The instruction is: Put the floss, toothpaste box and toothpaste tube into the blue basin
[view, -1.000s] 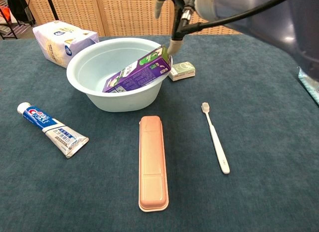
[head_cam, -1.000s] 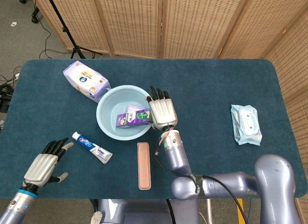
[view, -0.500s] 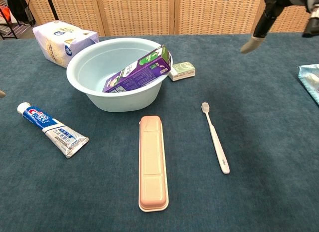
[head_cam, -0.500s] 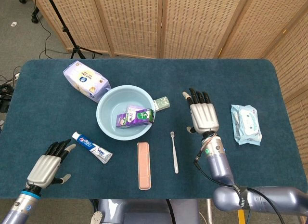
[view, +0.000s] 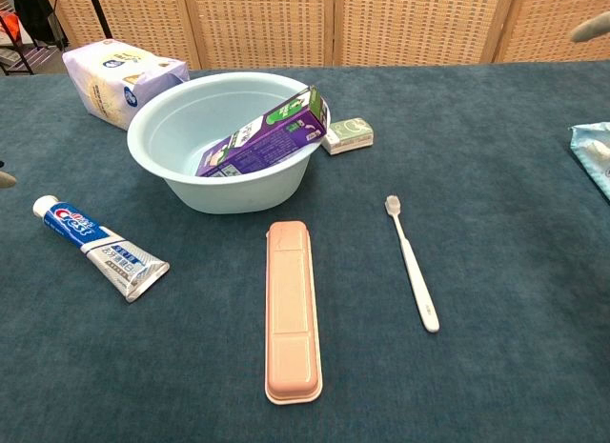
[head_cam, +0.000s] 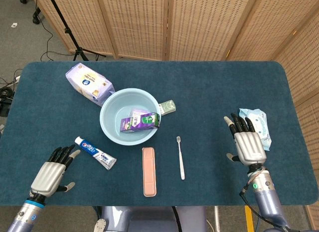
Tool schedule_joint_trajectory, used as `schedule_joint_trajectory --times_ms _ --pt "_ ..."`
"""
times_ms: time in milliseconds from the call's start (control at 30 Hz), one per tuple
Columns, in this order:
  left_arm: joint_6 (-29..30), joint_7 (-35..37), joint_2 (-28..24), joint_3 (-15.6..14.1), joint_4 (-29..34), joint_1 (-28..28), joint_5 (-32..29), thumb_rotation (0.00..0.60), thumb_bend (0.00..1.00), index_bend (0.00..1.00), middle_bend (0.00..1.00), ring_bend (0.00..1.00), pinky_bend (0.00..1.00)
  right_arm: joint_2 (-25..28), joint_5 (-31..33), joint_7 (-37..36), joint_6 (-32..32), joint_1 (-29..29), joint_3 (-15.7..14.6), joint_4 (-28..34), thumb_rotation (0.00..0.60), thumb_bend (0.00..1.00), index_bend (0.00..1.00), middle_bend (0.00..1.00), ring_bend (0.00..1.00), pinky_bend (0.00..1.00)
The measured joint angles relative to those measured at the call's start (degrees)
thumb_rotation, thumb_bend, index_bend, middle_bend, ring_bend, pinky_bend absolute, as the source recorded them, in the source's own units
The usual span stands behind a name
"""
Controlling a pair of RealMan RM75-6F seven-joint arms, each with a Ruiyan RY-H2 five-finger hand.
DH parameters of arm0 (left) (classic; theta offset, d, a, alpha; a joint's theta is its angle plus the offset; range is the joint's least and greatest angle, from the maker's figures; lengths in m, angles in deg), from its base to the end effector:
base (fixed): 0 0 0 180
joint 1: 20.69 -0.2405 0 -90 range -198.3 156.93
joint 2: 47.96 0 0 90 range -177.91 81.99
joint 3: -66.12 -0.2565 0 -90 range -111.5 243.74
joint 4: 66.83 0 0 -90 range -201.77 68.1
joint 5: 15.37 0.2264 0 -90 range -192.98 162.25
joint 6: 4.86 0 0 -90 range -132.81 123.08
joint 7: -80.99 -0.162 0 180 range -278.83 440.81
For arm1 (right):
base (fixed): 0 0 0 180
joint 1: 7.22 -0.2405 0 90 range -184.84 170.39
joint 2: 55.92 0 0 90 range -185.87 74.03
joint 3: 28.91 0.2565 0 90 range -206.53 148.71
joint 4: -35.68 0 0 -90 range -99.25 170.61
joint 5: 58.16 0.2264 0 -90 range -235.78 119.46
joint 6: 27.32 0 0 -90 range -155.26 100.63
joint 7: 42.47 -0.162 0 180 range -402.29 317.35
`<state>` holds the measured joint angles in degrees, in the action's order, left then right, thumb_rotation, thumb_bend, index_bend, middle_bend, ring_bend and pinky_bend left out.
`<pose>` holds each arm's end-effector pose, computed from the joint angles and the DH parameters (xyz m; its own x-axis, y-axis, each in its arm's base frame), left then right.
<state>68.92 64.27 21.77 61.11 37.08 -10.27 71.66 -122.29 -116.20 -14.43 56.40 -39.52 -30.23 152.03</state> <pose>-0.2546 0.1806 0.0485 0.4238 0.2929 0.8571 0.9037 -0.2005 -0.3783 -0.1920 -0.2760 0.0926 0.4440 -0.1361 0.8856 -0.8960 -0.0675 0.4388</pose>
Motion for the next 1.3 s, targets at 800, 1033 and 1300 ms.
schedule_joint_trajectory --times_ms 800,1033,1300 --pt "-1.97 -4.09 1.82 -0.68 0.99 0.10 -0.23 0.600 0.16 0.00 0.00 0.00 0.00 4.20 -22.11 -20.68 12.22 22.47 -5.68 -10.85 0.600 0.00 0.06 0.00 0.00 0.00" --pt "-6.93 -5.92 -2.02 3.05 3.52 4.24 -6.16 0.600 0.17 0.11 0.00 0.00 0.00 4.88 -24.14 -22.15 11.84 23.85 -4.57 -10.45 0.600 0.00 0.06 0.00 0.00 0.00" --pt "-17.79 -9.91 -6.18 7.87 5.96 13.00 -21.05 0.600 0.18 0.23 0.00 0.00 0.00 6.17 -25.33 -24.69 11.07 25.47 -2.78 -10.21 0.600 0.00 0.06 0.00 0.00 0.00"
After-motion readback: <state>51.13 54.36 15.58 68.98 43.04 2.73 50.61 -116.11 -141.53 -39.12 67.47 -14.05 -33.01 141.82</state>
